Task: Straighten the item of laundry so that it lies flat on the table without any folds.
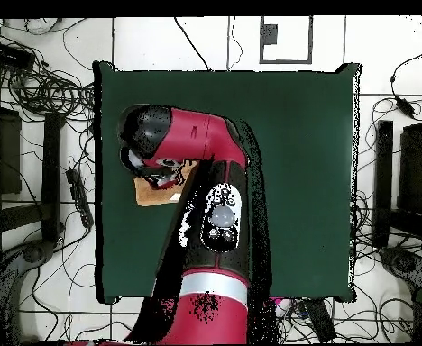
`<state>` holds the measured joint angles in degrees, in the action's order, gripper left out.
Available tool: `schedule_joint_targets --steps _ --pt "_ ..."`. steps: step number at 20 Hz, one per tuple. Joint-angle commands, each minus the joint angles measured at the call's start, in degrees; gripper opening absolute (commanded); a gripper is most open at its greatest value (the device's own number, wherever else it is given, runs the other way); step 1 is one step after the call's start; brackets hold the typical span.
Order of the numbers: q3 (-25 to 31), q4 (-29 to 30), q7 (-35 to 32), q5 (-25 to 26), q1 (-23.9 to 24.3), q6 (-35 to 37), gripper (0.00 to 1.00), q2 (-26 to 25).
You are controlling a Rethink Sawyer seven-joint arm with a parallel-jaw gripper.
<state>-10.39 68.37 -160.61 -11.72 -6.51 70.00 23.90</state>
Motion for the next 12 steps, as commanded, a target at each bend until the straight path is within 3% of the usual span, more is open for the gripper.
schedule_joint_targets --steps 1,3,5,6,8,9,12 --pt "5.77 8.81 -2.87 -0.68 1.42 -14.9 0.0 -7.02" --pt "8.06 9.74 -1.35 -1.86 2.96 -20.47 0.0 -8.5" --pt "11.54 12.92 -0.44 -3.75 5.23 -30.8 0.0 -9.04" --pt "12.54 14.27 -1.87 -3.62 5.72 -37.63 0.0 -9.29" --pt "8.3 12.81 -11.36 -0.43 2.36 -50.72 0.0 -11.5" --pt "2.05 9.74 -18.01 0.6 -2.11 -53.66 0.0 -13.99" --pt "-0.57 9.23 -18.64 -2.84 -4.15 -50.34 0.0 -15.69"
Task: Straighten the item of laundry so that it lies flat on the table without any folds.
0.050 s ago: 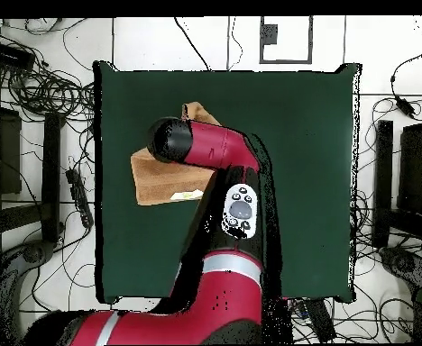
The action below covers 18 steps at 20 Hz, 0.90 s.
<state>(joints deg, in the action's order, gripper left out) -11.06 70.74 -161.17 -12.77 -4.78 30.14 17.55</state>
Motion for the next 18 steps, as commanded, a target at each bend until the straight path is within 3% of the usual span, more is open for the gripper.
schedule_joint_targets --steps 1,11,13,18 --pt "-0.91 6.76 -18.44 -3.11 -6.65 -8.65 0.0 -9.66" --pt "1.62 11.4 -11.41 -7.14 -6.58 -2.52 0.0 -4.32" --pt "0.2 10.92 -11.48 -7.16 -7.92 1.59 0.0 -3.37" --pt "-1.76 9.46 -10.74 -5.82 -9.51 20.26 0.0 1.74"
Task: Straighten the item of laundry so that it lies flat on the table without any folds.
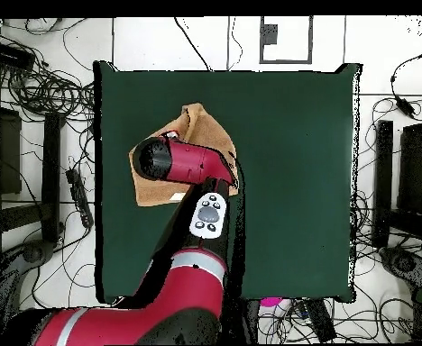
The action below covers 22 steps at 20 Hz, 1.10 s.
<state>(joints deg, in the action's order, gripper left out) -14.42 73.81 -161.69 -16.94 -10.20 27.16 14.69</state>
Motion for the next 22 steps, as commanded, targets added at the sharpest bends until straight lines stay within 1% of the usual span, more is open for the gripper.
schedule_joint_targets --steps 1,2,3,5,6,7,9,11,12,13,14,16,17,19,20,21,22 --pt "1.24 5.75 -10.43 -1.26 -4.39 28.21 0.0 5.96" --pt "0.43 4.7 -11.27 -0.88 -4.92 32.77 0.0 7.04" --pt "0.73 4.55 -11.78 -1.12 -4.8 35.96 0.0 8.4" --pt "0.63 3.84 -12.89 -1.66 -5.04 38.06 0.0 9.45" --pt "0.7 3.88 -12.76 -1.91 -4.86 37.13 0.0 9.52" --pt "1.25 4.4 -12.64 -2.65 -4.61 34.39 0.0 9.25" --pt "1.72 4.48 -12.07 -2.97 -4.1 31.07 0.0 7.68" --pt "2.64 5.58 -11.98 -3.93 -3.78 32.44 0.0 7.59" --pt "3.91 7.26 -11.12 -5.07 -3.14 34.38 0.0 8.66" --pt "4.7 8.55 -10.21 -5.72 -2.79 34.59 0.0 9.16" --pt "5.03 9.35 -10.01 -6.36 -2.55 34.05 0.0 9.11" --pt "7.8 11.77 -7.3 -8.82 -0.89 30.58 0.0 8.3" --pt "9.73 12.75 -5.09 -10.09 0.07 26.73 0.0 7.32" --pt "18.71 18.15 2.7 -16.39 5.2 11.29 0.0 5.14" --pt "27.9 22.44 7.49 -17.96 11.14 -5.18 0.0 3.58" --pt "33.61 23.08 7.54 -14.43 15.19 -15.51 0.0 1.01" --pt "40.39 23.68 10.48 -10.45 20.63 -21.13 0.0 -2.74"
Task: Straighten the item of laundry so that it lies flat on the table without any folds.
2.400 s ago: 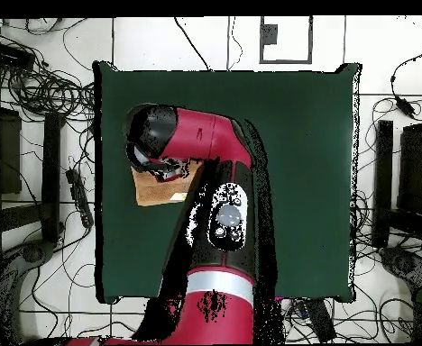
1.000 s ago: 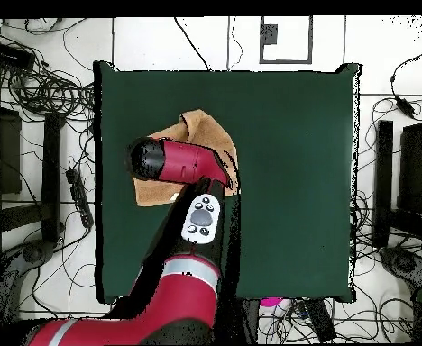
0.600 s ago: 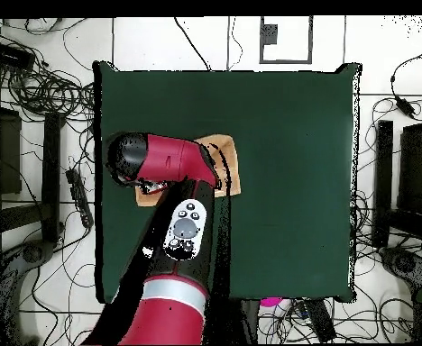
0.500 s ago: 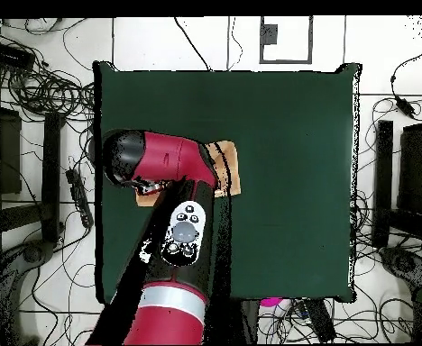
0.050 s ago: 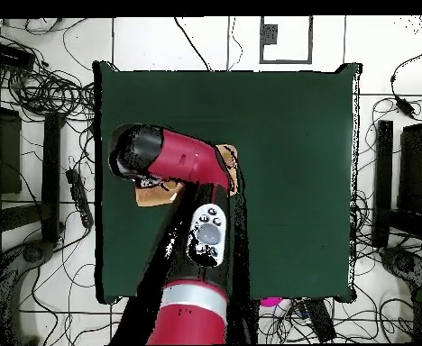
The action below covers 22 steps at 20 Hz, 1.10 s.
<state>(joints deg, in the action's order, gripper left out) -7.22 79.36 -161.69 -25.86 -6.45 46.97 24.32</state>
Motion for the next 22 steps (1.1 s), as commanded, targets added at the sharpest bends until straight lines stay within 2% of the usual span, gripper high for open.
schedule_joint_targets --steps 1,3,5,6,8,9,11,12,13,15,18,20,21,22 --pt "39.97 18.72 13.42 2.46 22.32 -46.58 0.0 -16.11" --pt "36.14 10.69 7.41 19.78 20.2 -57.71 0.0 -19.4" --pt "40.31 9.82 8.58 24.86 23.9 -57.61 0.0 -21.65" --pt "24.87 7.41 1.34 18.56 12.36 -50.82 0.0 -15.43" --pt "26.91 9.3 -1.03 18.63 14.2 -47.9 0.0 -14.58" --pt "21.65 8.08 -4.82 17.23 9.93 -52.38 0.0 -14.43" --pt "0.61 3.14 -8.18 0.44 -6.71 -57.89 0.0 -18.65" --pt "-7.78 1.75 -5.72 -12.66 -13.54 -62.03 0.0 -23.21" --pt "-7.64 1.36 -3.17 -17.23 -13.89 -66.81 0.0 -25.02" --pt "-5.27 -0.63 -0.58 -14.05 -10.93 -70.42 0.0 -26.44" --pt "0.5 -3.77 -0.33 -1.86 -4.36 -70.51 0.0 -26.5" --pt "-4.46 -4.1 1.51 -8.21 -7.64 -71.45 0.0 -27.69" --pt "-8.87 -2.76 3.39 -15.07 -11.04 -71.73 0.0 -28.06" --pt "-14.2 -1.47 8.6 -28.49 -16.18 -74.53 0.0 -29.84"
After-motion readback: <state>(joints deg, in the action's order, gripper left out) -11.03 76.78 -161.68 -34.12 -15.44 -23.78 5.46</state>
